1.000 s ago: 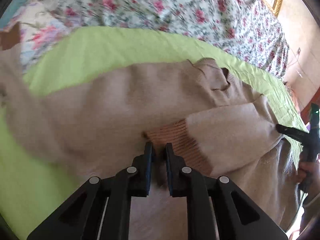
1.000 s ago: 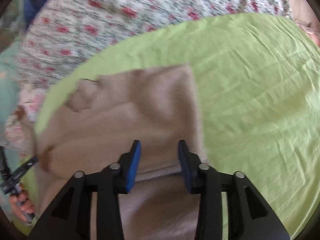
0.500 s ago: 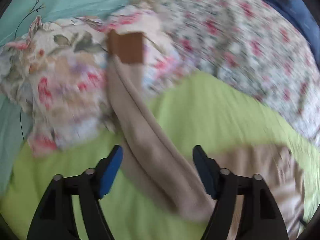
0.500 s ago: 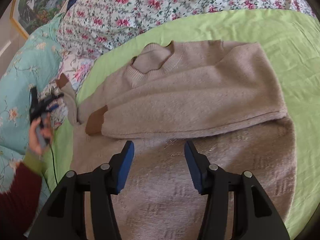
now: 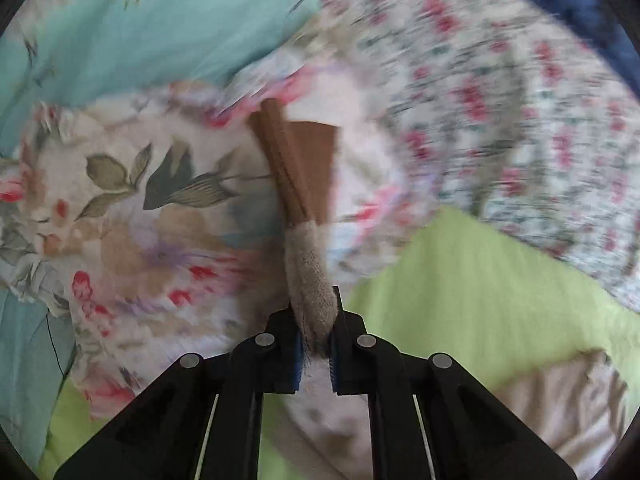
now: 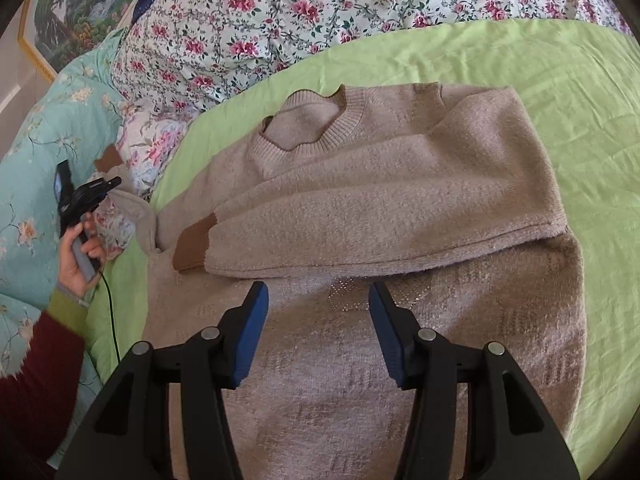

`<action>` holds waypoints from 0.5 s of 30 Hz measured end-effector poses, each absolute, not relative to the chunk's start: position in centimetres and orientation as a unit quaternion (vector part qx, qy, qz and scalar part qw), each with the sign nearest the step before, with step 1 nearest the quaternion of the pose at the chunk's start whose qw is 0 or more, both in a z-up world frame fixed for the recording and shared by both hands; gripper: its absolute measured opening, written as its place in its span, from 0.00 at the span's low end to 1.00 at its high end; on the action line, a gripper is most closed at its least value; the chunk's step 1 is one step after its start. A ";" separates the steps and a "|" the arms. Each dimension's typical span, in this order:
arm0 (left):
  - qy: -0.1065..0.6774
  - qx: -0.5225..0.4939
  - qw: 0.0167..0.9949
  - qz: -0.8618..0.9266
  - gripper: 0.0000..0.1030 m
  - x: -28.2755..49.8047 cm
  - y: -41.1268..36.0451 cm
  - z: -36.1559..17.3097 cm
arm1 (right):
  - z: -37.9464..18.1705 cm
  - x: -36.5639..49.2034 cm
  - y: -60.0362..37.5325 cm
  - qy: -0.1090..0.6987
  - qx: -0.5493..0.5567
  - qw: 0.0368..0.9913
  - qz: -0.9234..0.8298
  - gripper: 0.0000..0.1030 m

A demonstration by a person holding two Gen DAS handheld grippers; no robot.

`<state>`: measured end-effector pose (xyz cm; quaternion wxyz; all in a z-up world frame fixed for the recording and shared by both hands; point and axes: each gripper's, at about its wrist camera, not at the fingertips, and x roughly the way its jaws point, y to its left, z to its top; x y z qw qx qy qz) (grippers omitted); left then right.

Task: Fold small clothes
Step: 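Lay the held sleeve across the sweater body and open the left gripper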

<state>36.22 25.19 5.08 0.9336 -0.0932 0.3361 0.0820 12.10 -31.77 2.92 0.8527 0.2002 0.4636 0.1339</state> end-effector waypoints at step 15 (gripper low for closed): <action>0.300 -0.008 0.931 -0.208 0.07 24.4 -1.3 8.0 | 4.4 7.9 -38.8 0.421 0.259 0.866 0.071 0.52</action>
